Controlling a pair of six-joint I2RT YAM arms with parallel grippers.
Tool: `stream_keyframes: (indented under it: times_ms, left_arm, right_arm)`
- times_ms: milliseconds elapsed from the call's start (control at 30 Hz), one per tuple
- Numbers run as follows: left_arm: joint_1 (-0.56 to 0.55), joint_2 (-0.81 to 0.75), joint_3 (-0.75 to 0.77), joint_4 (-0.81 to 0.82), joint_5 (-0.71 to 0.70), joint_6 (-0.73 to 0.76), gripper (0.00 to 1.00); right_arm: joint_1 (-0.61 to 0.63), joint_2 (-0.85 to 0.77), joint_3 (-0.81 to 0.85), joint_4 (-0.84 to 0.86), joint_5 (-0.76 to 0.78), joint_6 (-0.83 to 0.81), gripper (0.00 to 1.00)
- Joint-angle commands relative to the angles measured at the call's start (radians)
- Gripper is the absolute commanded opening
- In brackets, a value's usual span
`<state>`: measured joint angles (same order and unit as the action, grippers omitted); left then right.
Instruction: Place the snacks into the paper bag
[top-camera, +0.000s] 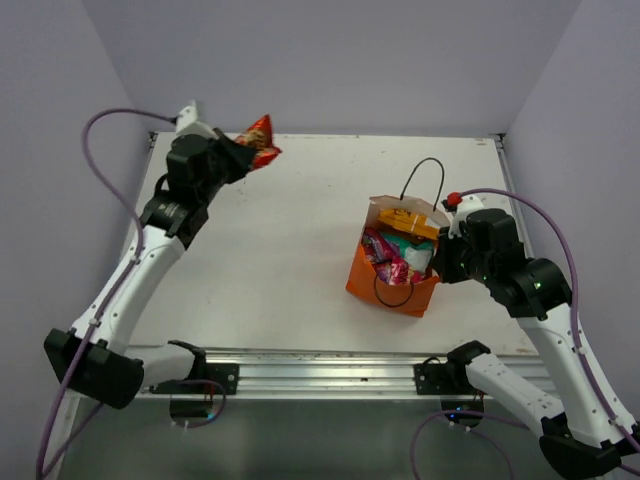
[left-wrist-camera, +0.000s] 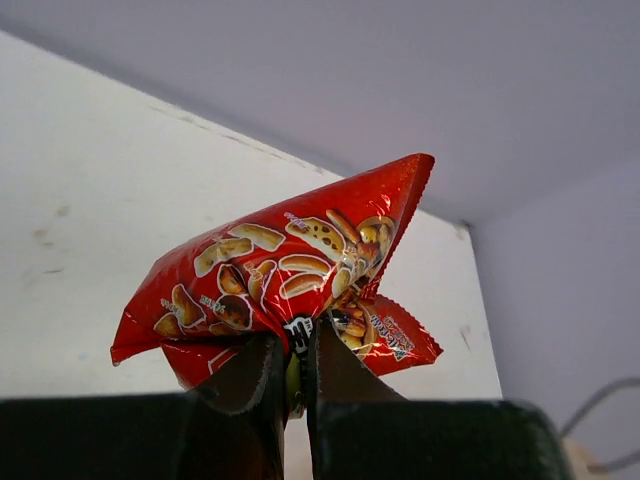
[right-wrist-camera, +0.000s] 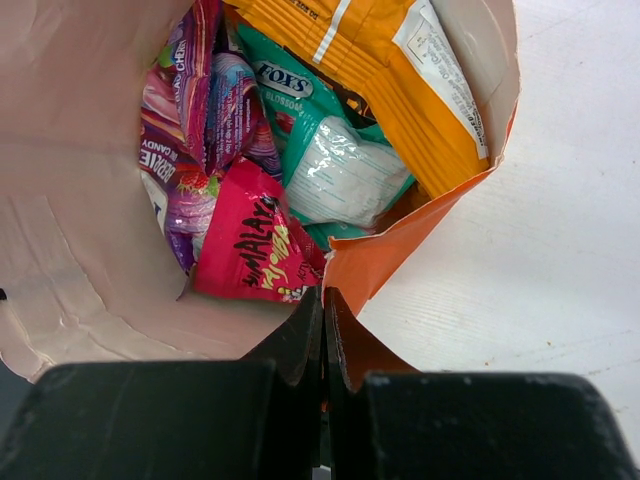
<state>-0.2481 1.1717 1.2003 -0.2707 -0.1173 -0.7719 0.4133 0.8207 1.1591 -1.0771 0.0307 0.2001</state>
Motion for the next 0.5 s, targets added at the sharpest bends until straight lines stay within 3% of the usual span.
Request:
stream_keyframes:
  times_ms: [0, 67, 167, 467]
  left_arm:
    - [-0.236, 0.162, 0.140, 0.097, 0.194, 0.178, 0.00]
    - [-0.418, 0.235, 0.264, 0.087, 0.173, 0.227, 0.00]
    - [-0.590, 0.408, 0.410, 0.027, 0.137, 0.290, 0.00]
    - [-0.793, 0.485, 0.418, 0.024, 0.092, 0.290, 0.00]
  right_arm:
    - [0.002, -0.003, 0.034, 0.025, -0.048, -0.013, 0.00]
    - [0.004, -0.005, 0.036, 0.020, -0.043, -0.014, 0.00]
    - [0.002, -0.011, 0.047, 0.013, -0.035, -0.014, 0.00]
    - [0.004, -0.025, 0.045, 0.005, -0.020, -0.011, 0.00]
